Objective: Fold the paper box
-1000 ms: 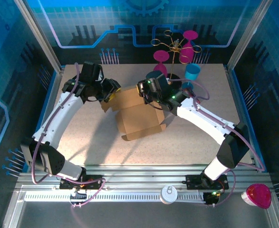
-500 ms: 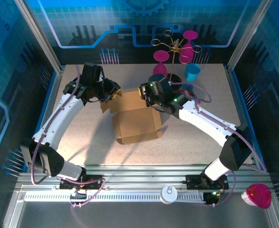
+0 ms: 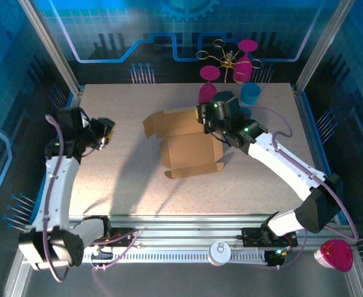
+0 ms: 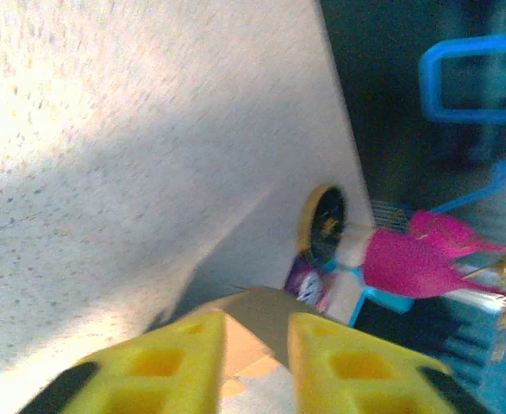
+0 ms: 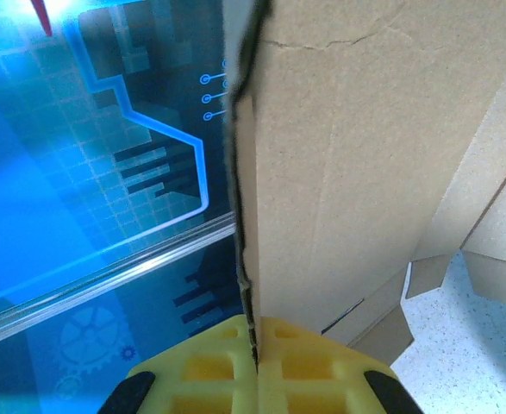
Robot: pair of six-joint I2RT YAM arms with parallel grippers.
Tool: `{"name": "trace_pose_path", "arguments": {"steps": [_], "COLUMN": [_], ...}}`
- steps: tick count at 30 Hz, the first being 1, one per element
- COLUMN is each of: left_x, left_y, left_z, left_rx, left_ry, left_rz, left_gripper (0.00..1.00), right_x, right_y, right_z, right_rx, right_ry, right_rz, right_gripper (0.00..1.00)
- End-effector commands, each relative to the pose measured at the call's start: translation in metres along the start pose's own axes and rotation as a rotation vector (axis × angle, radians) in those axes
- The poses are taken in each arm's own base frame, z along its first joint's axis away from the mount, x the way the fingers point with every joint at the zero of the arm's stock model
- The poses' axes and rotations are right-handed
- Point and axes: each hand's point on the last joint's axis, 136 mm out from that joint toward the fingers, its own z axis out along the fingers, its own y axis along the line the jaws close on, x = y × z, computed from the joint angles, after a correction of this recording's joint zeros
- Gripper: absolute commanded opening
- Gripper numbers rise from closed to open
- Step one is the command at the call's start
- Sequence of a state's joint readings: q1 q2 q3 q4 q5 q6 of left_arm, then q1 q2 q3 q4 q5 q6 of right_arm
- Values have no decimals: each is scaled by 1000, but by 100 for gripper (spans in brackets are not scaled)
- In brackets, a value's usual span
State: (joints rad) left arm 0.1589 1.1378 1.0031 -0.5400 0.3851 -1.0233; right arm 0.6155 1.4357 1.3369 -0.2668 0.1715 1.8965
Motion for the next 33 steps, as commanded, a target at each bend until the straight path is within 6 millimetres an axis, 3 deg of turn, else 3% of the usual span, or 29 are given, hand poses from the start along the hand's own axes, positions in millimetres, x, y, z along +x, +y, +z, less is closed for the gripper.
{"name": "trace_pose_path", "arguments": {"steps": [1,5,11,16,21,26,33], "left_x": [13,15,36,56,63,72,78], "left_y": [9,16,14,9,14,17,7], "left_z": [56,98,154,184,183,172,158], "left_rx": [110,127,201,274,326,364,445], "left_ry": [166,249,362,431,435,457,470], "left_rz": [-99,-95,-85,-131,-159,-154,-136], "left_gripper": [18,9,4,0,2,18,21], "right_x": [-5,-6,-7,-8,-11,-16,-21], "right_y": [6,7,8,7,10,9,7], "right_z": [-8,-6,-1,4,8,11,17], "right_rx": [-12,-14,-17,-12,-21,-20,-14], "right_ry": [-2,2,13,25,31,27,36], "right_rz": [32,45,69,77,100,121,141], "right_gripper": [0,0,0,0,0,0,0]}}
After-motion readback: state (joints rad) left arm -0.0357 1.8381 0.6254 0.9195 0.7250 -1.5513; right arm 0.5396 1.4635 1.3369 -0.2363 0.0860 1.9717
